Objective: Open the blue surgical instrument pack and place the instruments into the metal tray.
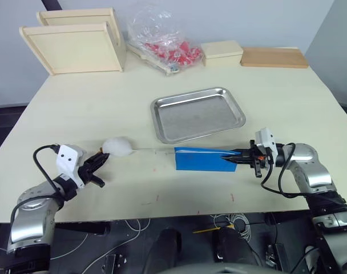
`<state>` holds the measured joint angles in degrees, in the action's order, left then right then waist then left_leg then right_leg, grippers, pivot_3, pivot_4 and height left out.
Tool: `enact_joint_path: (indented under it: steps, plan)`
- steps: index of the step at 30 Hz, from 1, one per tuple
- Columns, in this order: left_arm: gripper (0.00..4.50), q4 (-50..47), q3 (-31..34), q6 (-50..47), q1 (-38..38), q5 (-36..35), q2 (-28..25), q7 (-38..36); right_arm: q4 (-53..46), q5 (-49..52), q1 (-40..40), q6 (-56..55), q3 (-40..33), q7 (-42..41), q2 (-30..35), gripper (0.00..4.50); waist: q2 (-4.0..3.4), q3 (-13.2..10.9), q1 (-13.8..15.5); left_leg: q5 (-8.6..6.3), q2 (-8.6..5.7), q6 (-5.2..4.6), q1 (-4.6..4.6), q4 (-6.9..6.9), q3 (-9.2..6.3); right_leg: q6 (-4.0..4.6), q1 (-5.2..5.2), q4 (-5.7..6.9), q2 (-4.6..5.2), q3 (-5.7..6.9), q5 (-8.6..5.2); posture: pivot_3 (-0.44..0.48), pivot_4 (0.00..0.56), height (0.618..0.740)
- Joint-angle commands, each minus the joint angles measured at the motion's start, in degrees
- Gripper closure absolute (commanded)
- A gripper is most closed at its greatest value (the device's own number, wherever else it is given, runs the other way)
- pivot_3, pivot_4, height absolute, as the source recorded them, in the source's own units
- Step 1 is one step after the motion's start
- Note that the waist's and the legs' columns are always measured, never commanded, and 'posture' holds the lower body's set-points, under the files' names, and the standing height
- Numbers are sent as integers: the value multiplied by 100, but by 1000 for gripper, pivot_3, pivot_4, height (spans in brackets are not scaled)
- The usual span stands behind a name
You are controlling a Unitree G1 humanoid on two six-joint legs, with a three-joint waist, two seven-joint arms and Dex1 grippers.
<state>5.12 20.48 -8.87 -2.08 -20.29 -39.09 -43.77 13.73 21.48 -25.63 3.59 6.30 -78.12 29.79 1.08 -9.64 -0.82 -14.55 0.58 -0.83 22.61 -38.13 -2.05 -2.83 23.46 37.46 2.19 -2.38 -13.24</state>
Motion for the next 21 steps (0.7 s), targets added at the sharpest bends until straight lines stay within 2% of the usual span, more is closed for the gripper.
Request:
enact_joint_path:
  steps: [1, 8, 21]
  plan:
    - [4471, -154, -152, -420, -199, 61, -94, -22, -180, 218, 54, 146, -192, 85, -37, 4500, -1, 0, -1, 0, -1, 0, -1, 1, 1, 0, 0, 0, 2, -1, 0, 0, 150, 740]
    - [4471, -236, -253, -694, -250, 82, -82, -36, -532, 911, -42, 645, -552, 222, -231, 4500, -10, -1, 5, 0, -2, 0, -4, 3, 3, 0, 0, 1, 5, -3, 0, 0, 150, 740]
    - [4471, -68, -327, -635, -176, 119, -51, -93, -1174, 2340, -395, 1949, -1368, 1015, -708, 4500, -13, 0, 20, 0, -4, 0, -3, 5, 1, 0, 0, 0, 14, -2, 0, 0, 150, 740]
